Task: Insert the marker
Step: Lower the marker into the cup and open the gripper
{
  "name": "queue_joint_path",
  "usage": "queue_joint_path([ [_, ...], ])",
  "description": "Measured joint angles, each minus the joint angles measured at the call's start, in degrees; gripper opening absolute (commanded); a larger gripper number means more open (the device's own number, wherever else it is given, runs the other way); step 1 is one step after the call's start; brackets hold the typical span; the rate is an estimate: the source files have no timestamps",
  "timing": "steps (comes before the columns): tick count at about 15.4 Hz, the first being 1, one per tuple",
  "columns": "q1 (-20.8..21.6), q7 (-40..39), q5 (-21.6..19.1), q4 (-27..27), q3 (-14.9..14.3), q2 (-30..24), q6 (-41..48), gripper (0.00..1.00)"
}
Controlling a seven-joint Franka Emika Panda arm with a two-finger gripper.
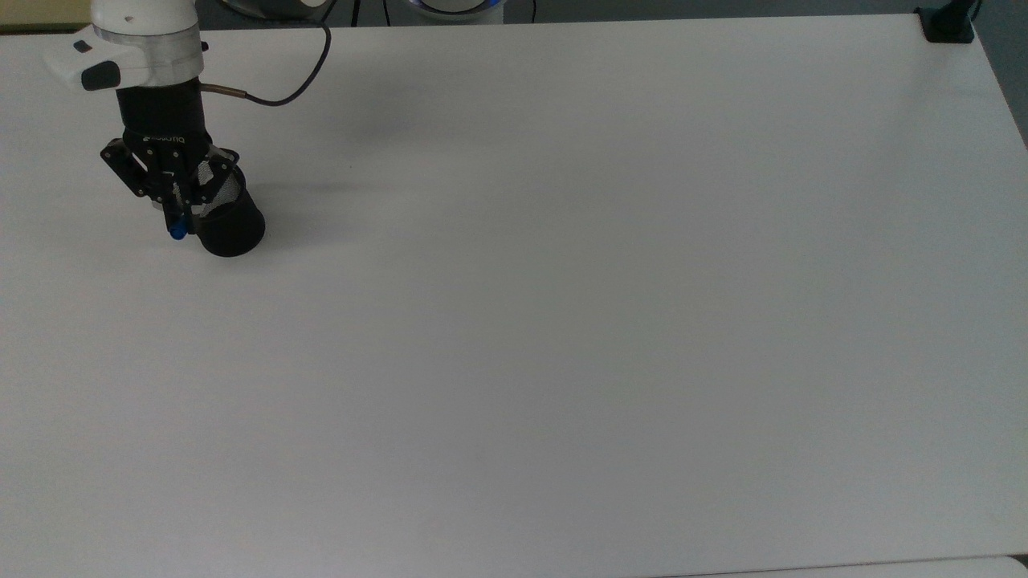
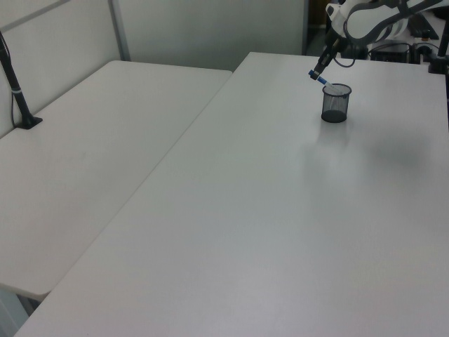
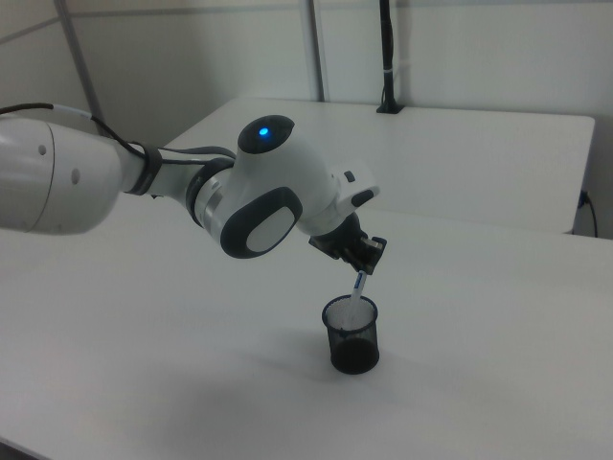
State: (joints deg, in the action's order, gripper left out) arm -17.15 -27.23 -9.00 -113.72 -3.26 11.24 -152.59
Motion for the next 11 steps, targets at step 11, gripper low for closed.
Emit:
queue_joint_path([
  [11, -0.6, 0.0, -0.5, 1.7, -0.6, -3.2, 8.3, 1.0],
])
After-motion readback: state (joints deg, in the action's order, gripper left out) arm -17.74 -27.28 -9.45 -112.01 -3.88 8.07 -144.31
